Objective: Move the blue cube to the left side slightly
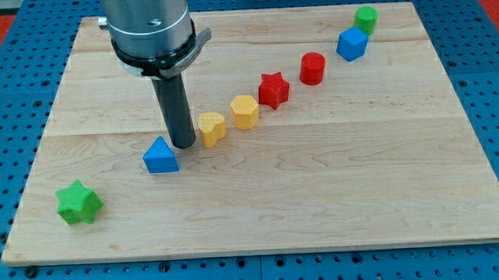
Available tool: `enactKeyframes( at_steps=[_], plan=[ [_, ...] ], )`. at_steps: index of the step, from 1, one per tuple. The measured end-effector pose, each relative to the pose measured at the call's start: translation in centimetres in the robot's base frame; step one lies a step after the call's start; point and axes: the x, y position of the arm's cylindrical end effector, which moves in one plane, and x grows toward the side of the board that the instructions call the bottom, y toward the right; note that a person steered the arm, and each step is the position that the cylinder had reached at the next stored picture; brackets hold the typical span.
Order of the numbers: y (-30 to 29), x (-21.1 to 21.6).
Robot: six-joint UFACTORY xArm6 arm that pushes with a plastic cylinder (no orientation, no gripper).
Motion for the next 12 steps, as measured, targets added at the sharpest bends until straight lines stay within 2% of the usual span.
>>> enactKeyframes(
  at_steps=[1, 3, 6, 7, 8, 10, 11, 12],
  plan=[
    [1.2, 0.6],
    [9.9, 2.5],
    [12.5, 2.5],
    [17.7, 3.9],
    [25.9, 0.3],
    [38.0, -18.2],
    [38.0, -19.1],
    [37.9, -18.2]
  ],
)
